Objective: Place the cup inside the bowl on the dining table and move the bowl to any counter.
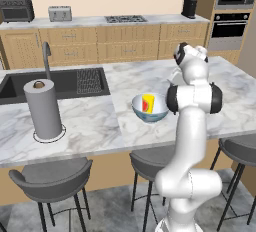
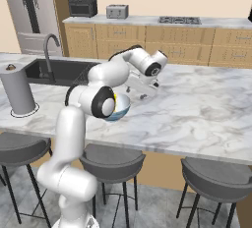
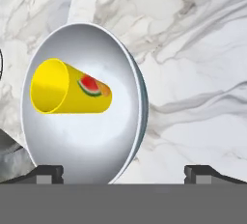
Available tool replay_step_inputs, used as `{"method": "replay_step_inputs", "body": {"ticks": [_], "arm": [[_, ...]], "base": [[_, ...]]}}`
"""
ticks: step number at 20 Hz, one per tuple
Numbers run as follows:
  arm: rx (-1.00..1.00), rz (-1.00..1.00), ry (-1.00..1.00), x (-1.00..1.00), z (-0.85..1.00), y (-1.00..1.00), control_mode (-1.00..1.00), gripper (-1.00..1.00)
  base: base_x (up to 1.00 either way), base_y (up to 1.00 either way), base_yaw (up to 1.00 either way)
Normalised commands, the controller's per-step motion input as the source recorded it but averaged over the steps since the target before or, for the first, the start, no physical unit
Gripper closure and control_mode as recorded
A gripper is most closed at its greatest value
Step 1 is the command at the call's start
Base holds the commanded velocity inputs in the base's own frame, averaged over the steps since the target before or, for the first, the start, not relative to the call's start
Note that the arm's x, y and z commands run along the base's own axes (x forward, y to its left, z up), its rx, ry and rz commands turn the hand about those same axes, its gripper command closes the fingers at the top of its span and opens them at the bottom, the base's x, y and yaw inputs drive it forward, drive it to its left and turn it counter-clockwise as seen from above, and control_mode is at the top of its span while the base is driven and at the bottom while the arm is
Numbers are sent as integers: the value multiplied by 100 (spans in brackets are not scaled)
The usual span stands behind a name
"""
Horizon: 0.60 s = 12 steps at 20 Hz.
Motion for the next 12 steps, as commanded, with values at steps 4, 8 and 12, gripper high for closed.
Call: {"method": "replay_step_inputs", "body": {"ticks": [4,8,12], "arm": [[0,0,14,6,-16,8,-100,-100],[0,0,13,0,-25,6,-100,-100],[0,0,12,0,-27,9,-100,-100]], "base": [[0,0,0],[0,0,0],[0,0,0]]}}
